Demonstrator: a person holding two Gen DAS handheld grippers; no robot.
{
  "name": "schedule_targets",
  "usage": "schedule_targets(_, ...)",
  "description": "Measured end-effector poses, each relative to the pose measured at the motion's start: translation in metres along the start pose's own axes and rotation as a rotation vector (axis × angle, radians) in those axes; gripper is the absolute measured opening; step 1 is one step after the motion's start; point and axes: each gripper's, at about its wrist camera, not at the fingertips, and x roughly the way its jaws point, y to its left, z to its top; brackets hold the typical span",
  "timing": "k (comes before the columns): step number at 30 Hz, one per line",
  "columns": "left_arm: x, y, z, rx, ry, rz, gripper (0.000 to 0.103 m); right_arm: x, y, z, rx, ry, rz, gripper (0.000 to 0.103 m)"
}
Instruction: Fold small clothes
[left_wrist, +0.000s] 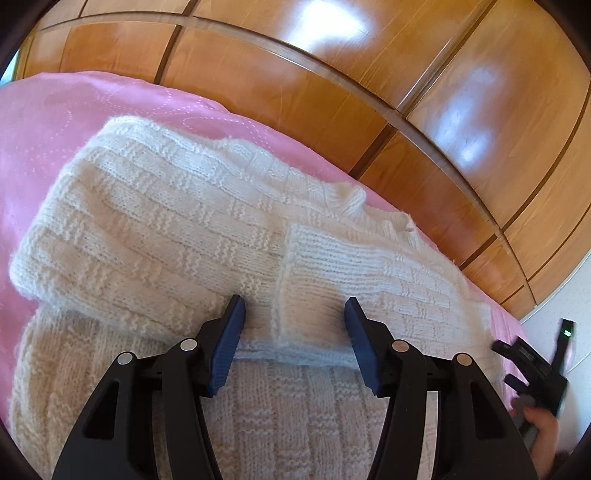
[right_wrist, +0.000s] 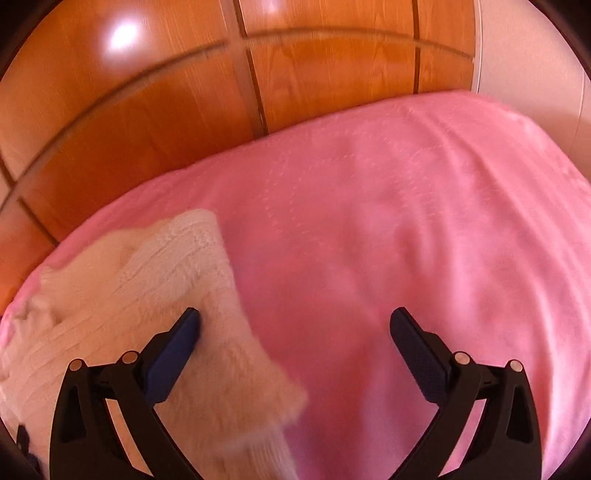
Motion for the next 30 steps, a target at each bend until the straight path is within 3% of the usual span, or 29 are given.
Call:
schedule_targets(3, 0.000, -0.003, -0.001, 0.020, 0.006, 0.000, 0.063, -0.019, 0.000, -0.017, -0.069, -0.011, 0.044, 0.101)
schedule_targets(6, 0.001, -0.006, 0.000, 0.030, 0.012, 0.004, 0.064, -0.002, -0.003, -0.026, -0.118, 0.040, -0.052, 0.101)
schedule_targets(8, 0.001, -0.006, 0.000, 0.031, 0.014, 0.007, 0.064, 0.011, -0.015, -0.025, -0.047, 0.074, -0.017, 0.101)
schedule_targets(11, 0.003, -0.008, 0.000, 0.042, 0.017, 0.023, 0.065, 0.009, -0.007, -0.026, -0.083, 0.049, -0.077, 0.101)
schedule_targets(13, 0.002, -0.009, -0.001, 0.047, 0.017, 0.020, 0.070, 0.006, -0.008, -0.027, -0.082, 0.041, -0.071, 0.101)
schedule_targets(18, -0.014, -0.012, -0.003, 0.084, 0.040, 0.010, 0.079, -0.003, -0.029, -0.029, -0.001, 0.042, 0.047, 0.101)
schedule_targets(23, -0.057, 0.003, -0.021, 0.080, 0.063, -0.033, 0.081, -0.052, -0.043, -0.054, 0.020, 0.023, 0.274, 0.101)
schedule_targets(24, -0.064, 0.007, -0.024, 0.075, 0.064, -0.041, 0.081, -0.057, -0.044, -0.057, 0.011, 0.026, 0.299, 0.099)
schedule_targets(27, -0.086, 0.021, -0.032, 0.072, 0.068, -0.053, 0.081, -0.084, -0.050, -0.079, -0.039, 0.047, 0.371, 0.081)
schedule_targets(30, -0.108, 0.035, -0.038, 0.095, 0.057, -0.047, 0.079, -0.098, -0.061, -0.098, -0.056, 0.108, 0.473, 0.074)
